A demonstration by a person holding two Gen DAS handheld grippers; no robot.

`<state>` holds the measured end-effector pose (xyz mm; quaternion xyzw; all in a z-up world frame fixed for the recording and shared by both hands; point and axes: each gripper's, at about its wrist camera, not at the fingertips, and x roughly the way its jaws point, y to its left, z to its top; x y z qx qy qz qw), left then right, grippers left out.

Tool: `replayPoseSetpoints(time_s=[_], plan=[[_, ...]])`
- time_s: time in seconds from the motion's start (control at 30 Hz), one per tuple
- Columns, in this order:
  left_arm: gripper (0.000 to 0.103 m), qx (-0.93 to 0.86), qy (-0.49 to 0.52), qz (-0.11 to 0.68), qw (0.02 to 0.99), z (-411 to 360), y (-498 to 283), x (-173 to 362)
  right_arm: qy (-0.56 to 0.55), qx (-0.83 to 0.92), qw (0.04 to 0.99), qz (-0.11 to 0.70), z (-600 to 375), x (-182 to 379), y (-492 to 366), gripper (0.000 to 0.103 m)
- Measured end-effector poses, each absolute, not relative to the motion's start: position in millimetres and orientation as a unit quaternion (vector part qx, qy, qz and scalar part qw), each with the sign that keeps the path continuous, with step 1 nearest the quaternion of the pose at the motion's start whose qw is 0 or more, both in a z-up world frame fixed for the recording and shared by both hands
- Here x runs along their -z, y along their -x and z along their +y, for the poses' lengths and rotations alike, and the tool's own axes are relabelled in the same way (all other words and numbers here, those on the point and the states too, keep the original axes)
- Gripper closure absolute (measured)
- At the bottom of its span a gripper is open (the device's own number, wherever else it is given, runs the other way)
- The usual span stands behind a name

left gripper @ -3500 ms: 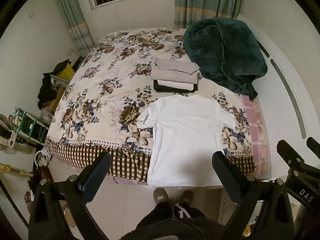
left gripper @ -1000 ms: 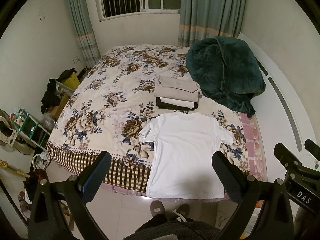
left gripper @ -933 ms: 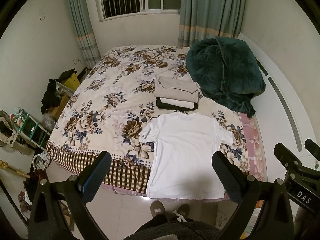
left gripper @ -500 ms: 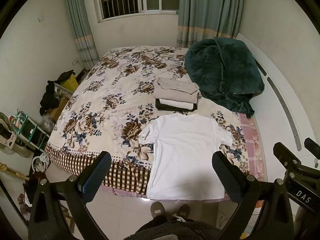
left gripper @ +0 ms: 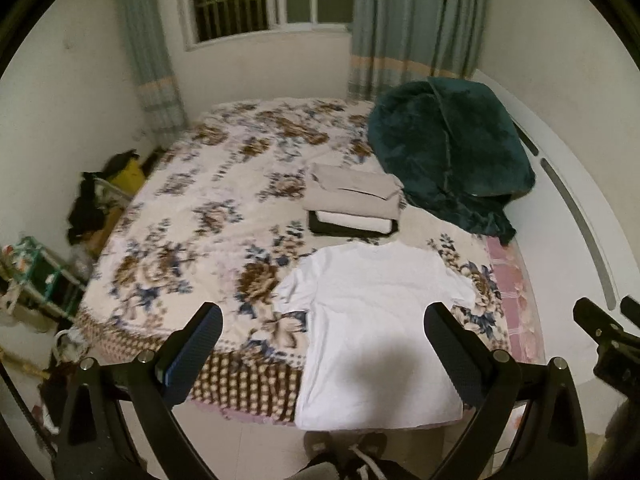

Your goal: Fold small clothes

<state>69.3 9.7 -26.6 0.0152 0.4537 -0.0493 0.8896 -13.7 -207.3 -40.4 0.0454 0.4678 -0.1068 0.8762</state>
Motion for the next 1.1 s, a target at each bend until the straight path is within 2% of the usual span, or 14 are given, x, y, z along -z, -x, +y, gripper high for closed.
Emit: replayPoseSetpoints(time_s=[0.17,0.33,0.43,0.53,0.57,0.6,0.8,0.9,0.97,1.0,1.03,1.07,1.1], plan=[[0.0,0.051,-0.005,0.497,0.866,4,-126,98,-0.116,0.134,0.845,0.505,-267,131,-29,0.0],[0.0,0.011,-0.02,0.532,0.847,-16,-176,184,-0.2,0.203,0.794,0.538,-361,258,-69,0.0],[0.0,-0.023,-0.036,0.56,0.827,-29,-203,246,-0.286,0.228,0.75,0.551,-429,348,-94,0.0],[0.0,-0.058,-0.044,0.592,0.803,-38,-229,309,-0.387,0.24,0.702,0.548,-489,441,-116,0.013],[0.0,-0.071,-0.044,0.601,0.795,-41,-237,332,-0.424,0.239,0.683,0.545,-511,481,-126,0.027],[0.0,-0.08,-0.043,0.61,0.787,-41,-244,354,-0.443,0.244,0.669,0.545,-522,507,-132,0.035],[0.0,-0.117,-0.033,0.663,0.738,-46,-269,457,-0.574,0.253,0.572,0.528,-558,664,-162,0.035],[0.0,-0.12,-0.02,0.682,0.722,-49,-277,495,-0.623,0.25,0.549,0.499,-561,710,-173,0.033],[0.0,-0.116,-0.013,0.688,0.716,-50,-282,513,-0.637,0.265,0.563,0.456,-558,715,-176,0.036],[0.0,-0.114,-0.008,0.691,0.714,-50,-282,519,-0.639,0.269,0.574,0.435,-556,712,-177,0.055],[0.0,-0.11,-0.002,0.691,0.714,-49,-283,525,-0.633,0.273,0.588,0.422,-554,706,-179,0.069],[0.0,-0.106,0.004,0.691,0.715,-52,-286,530,-0.612,0.286,0.604,0.422,-550,698,-184,0.09],[0.0,-0.104,0.007,0.689,0.717,-50,-286,533,-0.6,0.291,0.618,0.417,-547,693,-187,0.096]])
